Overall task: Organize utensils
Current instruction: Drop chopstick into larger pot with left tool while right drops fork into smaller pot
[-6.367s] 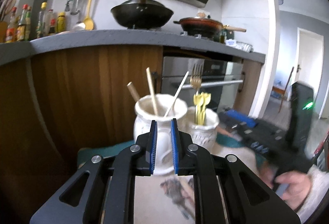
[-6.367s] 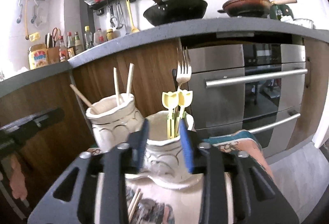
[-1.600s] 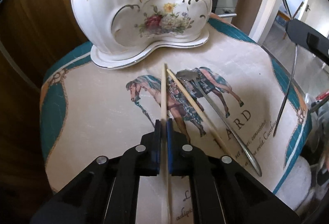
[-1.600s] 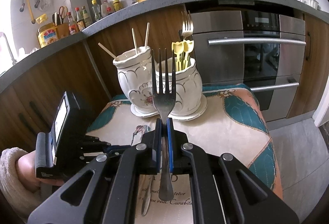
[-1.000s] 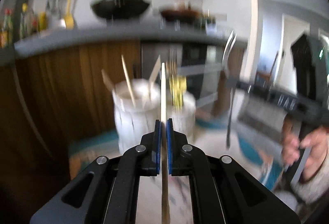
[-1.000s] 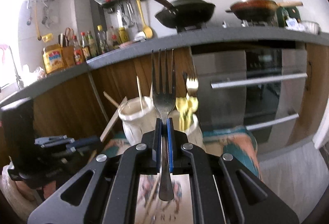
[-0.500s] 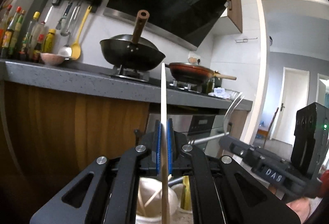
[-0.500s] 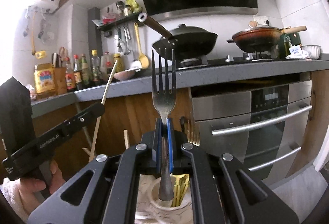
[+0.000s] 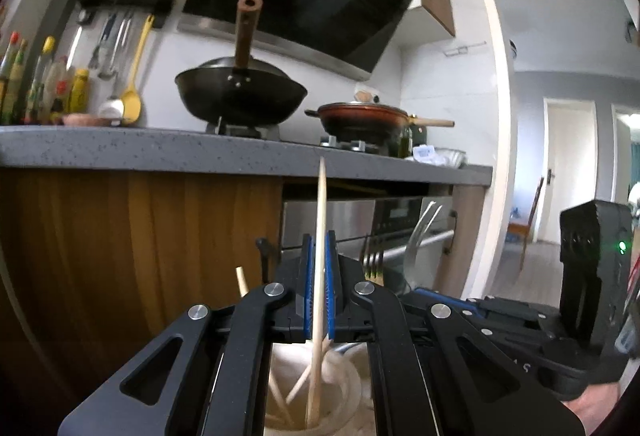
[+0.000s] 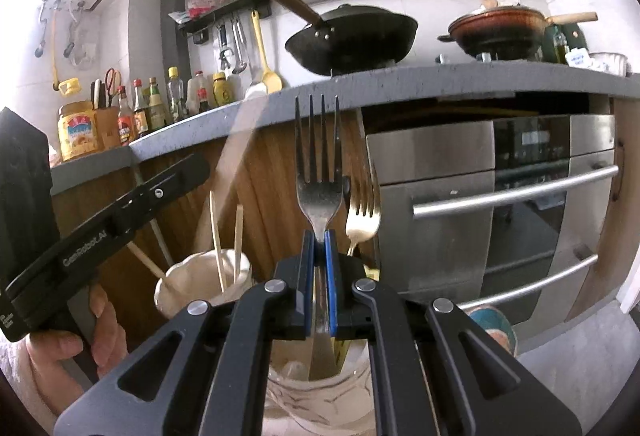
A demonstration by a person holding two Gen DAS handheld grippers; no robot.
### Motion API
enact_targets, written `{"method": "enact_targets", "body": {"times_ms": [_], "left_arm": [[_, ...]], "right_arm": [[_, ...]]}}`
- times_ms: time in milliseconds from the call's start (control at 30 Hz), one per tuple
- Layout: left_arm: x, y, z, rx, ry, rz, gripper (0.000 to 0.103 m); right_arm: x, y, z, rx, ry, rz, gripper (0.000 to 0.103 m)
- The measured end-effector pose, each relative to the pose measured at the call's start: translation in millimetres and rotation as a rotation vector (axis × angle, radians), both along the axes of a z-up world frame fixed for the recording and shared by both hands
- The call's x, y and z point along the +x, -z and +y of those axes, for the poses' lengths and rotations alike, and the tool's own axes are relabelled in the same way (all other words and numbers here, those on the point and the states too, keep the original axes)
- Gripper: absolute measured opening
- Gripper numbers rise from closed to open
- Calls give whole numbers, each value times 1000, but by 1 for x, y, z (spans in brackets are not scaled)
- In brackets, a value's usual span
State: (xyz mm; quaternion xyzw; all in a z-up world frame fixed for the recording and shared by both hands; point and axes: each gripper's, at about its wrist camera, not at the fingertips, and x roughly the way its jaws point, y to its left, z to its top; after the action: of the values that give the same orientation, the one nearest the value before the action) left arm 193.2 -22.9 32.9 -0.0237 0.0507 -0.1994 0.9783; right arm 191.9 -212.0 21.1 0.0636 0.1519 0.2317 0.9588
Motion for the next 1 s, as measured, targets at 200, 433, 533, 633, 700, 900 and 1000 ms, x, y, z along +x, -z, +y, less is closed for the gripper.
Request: {"method": "enact_targets", "body": {"times_ms": [200,433,533,633,700,900,1000], "left_arm": [[-9,1,0,46,0,4,11],[-20,-5,6,49,0,21,26],[-25,-6,7,66,-8,27,34],[-30,-7,9,72,-9,38,42],[-35,-8,11,73,-14,40,46],[-52,-10,18,90,-51,73,59],[-63,-5,21,99,-62,105,65]], "right_arm": [[3,14,2,-20,-20,54,5],[11,27,9,-60,-18,132,5],[10,27,9,-63,-11,135,6],[5,23,7,-63,-8,126,12],[-2,20,5,-57,-4,112,31],[-30,13,-11,-38,37,110,56],[-46,16,-18,-32,38,126,60]]}}
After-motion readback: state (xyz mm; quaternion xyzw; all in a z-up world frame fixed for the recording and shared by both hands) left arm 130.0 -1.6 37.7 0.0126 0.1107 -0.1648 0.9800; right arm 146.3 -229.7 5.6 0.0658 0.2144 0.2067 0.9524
